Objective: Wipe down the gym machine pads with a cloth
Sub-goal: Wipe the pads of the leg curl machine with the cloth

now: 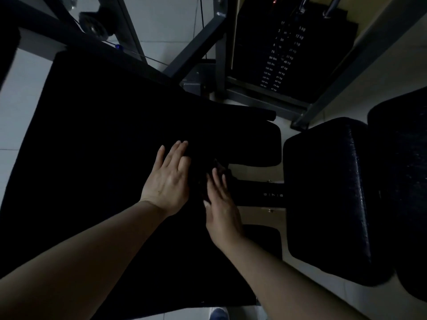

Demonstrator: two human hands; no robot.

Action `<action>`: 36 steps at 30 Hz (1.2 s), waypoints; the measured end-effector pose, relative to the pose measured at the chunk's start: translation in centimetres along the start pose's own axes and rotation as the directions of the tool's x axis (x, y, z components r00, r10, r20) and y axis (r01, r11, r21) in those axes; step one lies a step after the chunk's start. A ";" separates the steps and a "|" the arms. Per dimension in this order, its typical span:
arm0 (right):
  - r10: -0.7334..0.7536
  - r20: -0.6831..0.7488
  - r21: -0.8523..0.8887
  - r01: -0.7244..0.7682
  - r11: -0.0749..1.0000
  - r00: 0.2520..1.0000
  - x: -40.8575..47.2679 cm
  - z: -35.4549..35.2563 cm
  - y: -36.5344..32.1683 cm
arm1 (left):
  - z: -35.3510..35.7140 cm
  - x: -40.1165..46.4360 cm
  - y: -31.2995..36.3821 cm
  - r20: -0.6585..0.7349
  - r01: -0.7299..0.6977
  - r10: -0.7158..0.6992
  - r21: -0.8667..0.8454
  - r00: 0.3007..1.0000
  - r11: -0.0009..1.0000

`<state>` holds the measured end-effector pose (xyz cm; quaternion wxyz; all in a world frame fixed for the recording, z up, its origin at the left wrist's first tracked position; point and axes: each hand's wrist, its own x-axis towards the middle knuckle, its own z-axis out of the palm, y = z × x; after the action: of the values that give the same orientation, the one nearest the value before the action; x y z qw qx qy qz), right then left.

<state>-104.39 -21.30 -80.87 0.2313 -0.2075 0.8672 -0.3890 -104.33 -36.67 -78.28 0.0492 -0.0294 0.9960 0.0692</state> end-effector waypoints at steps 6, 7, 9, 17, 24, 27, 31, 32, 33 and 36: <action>-0.119 0.174 -0.288 0.166 0.943 0.978 -8.4 0.3 4.5 | 0.0 0.0 0.0 0.007 -0.014 0.013 0.039 1.000 0.999; -0.117 0.187 -0.332 0.175 0.927 0.975 -9.4 -0.1 5.2 | 0.0 0.0 0.0 0.021 -0.026 0.025 0.062 0.999 0.998; -0.126 0.149 -0.377 0.174 0.910 0.981 -10.7 -1.0 6.5 | 0.1 -0.1 -0.1 0.046 -0.051 0.047 0.104 0.998 0.993; 0.107 -0.030 -0.276 -0.111 0.955 0.994 -14.2 -2.3 11.8 | 0.1 -0.5 -0.3 0.038 -0.085 0.081 0.120 0.996 0.989; 0.374 -0.375 -0.034 -0.416 0.909 0.848 -14.4 1.4 10.1 | 0.1 -1.5 -0.6 -0.046 -0.154 0.158 0.076 0.986 0.985; 0.452 -0.439 0.060 -0.477 0.877 0.776 -15.1 3.5 8.6 | -0.1 -3.7 -1.2 -0.105 -0.185 0.188 0.033 0.977 0.982; 0.428 -0.442 0.117 -0.422 0.899 0.789 -16.5 6.3 5.5 | -0.6 -6.2 -2.2 -0.175 -0.192 0.180 -0.057 0.968 0.980; 0.399 -0.453 0.105 -0.397 0.912 0.797 -16.8 6.9 4.8 | -0.7 -6.4 -2.4 -0.187 -0.188 0.172 -0.074 0.967 0.979; 0.360 -0.467 0.072 -0.371 0.926 0.808 -17.1 7.6 4.6 | -0.8 -6.5 -2.5 -0.197 -0.182 0.162 -0.089 0.967 0.979; 0.226 -0.518 -0.042 -0.289 0.956 0.825 -17.6 9.7 3.0 | -1.0 -6.5 -2.7 -0.209 -0.155 0.128 -0.119 0.970 0.981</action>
<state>-85.28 -15.63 -84.69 0.0325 0.0080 0.9389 -0.3426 -97.81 -39.14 -77.04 -0.0585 0.0318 0.9884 0.1363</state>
